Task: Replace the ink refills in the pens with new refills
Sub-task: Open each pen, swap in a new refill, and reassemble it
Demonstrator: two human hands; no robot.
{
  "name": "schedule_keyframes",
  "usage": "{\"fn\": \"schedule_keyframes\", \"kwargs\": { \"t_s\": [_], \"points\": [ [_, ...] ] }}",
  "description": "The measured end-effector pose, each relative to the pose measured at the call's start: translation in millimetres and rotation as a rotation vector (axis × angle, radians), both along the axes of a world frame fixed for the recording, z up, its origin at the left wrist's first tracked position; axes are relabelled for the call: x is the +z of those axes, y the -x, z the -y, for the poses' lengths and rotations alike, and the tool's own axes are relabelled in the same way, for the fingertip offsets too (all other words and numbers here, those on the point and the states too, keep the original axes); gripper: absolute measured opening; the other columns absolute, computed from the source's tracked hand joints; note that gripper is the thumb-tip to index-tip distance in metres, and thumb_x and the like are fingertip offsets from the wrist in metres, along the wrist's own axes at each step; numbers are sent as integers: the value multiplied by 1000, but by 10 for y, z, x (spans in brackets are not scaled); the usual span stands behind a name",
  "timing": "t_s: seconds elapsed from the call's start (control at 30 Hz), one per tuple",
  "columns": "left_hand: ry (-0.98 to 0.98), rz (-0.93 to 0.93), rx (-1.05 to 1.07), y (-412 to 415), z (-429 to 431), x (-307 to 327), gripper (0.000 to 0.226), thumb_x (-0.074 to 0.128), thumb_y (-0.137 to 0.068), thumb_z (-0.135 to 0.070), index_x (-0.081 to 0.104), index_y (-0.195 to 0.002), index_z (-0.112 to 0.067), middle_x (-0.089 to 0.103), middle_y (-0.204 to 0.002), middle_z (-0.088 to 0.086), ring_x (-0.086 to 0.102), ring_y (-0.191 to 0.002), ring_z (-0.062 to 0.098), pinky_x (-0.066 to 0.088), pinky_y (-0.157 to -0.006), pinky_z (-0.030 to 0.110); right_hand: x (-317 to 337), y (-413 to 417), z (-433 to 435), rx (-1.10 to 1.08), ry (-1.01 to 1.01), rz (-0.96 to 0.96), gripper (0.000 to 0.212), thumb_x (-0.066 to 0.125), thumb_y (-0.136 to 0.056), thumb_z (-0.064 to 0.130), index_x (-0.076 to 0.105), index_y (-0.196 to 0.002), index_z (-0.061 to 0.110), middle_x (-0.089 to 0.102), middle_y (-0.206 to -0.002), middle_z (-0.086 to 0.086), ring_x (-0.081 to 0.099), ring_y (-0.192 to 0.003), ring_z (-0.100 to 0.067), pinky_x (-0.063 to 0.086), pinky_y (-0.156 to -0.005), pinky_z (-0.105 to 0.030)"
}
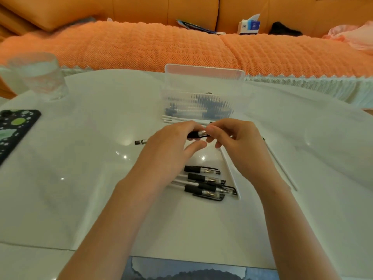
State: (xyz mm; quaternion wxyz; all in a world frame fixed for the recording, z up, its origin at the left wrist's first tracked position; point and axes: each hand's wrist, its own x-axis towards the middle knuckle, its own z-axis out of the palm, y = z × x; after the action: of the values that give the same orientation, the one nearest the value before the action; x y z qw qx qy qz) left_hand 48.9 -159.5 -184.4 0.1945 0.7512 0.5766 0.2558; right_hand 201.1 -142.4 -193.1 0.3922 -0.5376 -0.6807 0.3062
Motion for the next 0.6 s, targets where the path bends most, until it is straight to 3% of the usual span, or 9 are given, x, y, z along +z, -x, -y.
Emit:
{"fn": "schedule_keyframes", "kwargs": {
  "t_s": [0.27, 0.4, 0.6],
  "points": [
    [-52, 57, 82, 59, 11, -142, 20, 57, -88, -43, 67, -94, -27, 65, -78, -14, 59, -72, 4, 43, -65, 15, -17, -11, -15, 79, 67, 0, 15, 60, -91, 21, 73, -85, 16, 69, -68, 2, 60, -63, -6, 52, -68, -19],
    [-82, 62, 124, 68, 15, -156, 22, 59, -84, -49, 69, -88, -30, 56, -64, -19, 51, -60, -1, 37, -60, 13, -19, 4, -14, 97, 82, -15, 14, 60, -90, 18, 73, -85, 15, 69, -68, 3, 58, -62, -2, 45, -62, -11],
    [-96, -27, 184, 78, 23, -102, 32, 54, -80, -61, 69, -88, -34, 65, -74, -12, 52, -63, 5, 32, -54, 13, 10, 15, -3, 112, 71, -56, 12, 60, -90, 14, 72, -86, 15, 69, -68, 3, 60, -63, -2, 48, -61, -13]
  ]
}}
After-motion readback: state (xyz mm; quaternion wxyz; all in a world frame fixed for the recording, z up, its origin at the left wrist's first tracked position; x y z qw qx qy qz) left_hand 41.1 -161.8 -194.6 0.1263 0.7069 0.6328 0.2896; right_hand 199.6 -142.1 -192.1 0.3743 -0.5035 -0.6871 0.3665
